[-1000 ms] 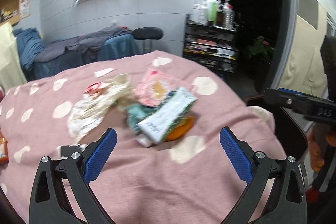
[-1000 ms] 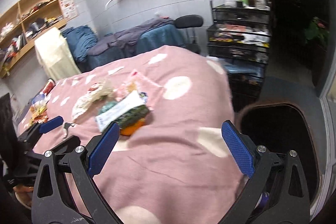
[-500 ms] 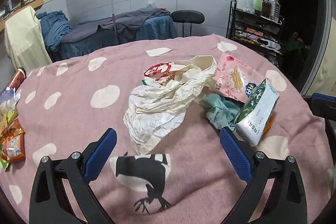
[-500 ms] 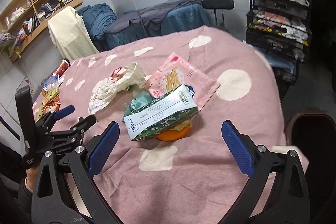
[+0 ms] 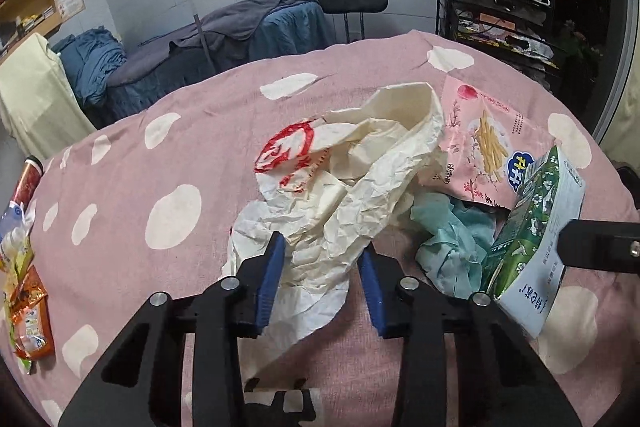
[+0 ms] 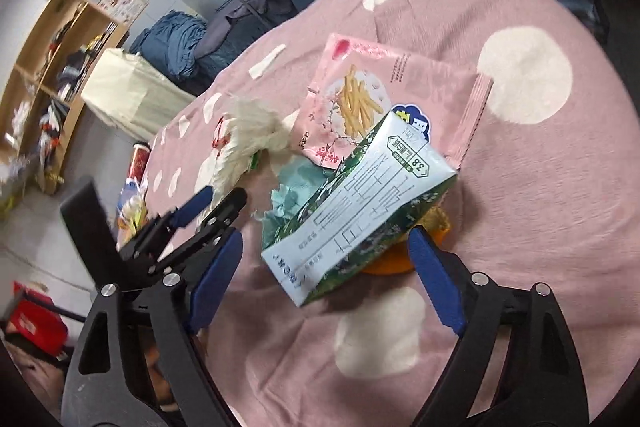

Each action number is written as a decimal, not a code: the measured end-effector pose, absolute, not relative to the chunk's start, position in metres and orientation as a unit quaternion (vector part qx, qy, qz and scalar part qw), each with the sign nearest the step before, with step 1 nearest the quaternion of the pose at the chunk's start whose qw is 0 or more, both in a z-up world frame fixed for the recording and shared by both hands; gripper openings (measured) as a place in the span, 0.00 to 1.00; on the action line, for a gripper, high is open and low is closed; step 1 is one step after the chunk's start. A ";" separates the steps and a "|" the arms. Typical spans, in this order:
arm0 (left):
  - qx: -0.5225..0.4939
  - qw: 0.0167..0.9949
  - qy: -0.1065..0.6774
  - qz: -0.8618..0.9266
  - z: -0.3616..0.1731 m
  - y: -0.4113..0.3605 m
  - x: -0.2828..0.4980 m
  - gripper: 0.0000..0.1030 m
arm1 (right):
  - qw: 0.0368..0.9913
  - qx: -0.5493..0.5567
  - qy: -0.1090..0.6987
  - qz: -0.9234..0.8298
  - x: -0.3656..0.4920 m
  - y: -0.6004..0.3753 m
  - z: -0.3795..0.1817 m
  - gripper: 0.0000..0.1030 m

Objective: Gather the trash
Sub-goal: 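Grasp the white plastic bag with left gripper while right grasps green milk carton, then carry the green carton over the bin and open the right gripper while left lifts the bag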

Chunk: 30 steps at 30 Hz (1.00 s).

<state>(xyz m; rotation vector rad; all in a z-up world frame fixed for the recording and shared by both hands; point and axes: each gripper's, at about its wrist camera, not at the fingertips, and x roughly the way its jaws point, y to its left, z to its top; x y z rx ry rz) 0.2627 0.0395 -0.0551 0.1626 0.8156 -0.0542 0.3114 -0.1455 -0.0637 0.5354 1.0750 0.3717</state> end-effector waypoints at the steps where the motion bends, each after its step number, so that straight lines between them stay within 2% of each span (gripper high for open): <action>1: 0.070 0.917 0.393 -0.026 -0.054 0.043 0.260 0.27 | 0.808 0.253 0.506 0.164 0.315 -0.144 -0.067 0.81; 2: 0.063 0.918 0.392 -0.026 -0.053 0.045 0.258 0.21 | 0.807 0.255 0.510 0.156 0.320 -0.142 -0.071 0.81; 8: 0.009 0.930 0.366 -0.034 -0.041 0.061 0.239 0.16 | 0.813 0.255 0.505 0.139 0.328 -0.136 -0.080 0.74; 13: -0.029 0.936 0.349 -0.037 -0.031 0.071 0.222 0.14 | 0.808 0.275 0.493 0.169 0.329 -0.139 -0.078 0.58; 15: -0.037 0.938 0.342 -0.039 -0.028 0.071 0.215 0.14 | 0.812 0.273 0.483 0.181 0.327 -0.139 -0.073 0.55; 30: -0.054 0.951 0.297 -0.064 -0.009 0.056 0.171 0.13 | 0.859 0.242 0.390 0.227 0.267 -0.170 -0.020 0.55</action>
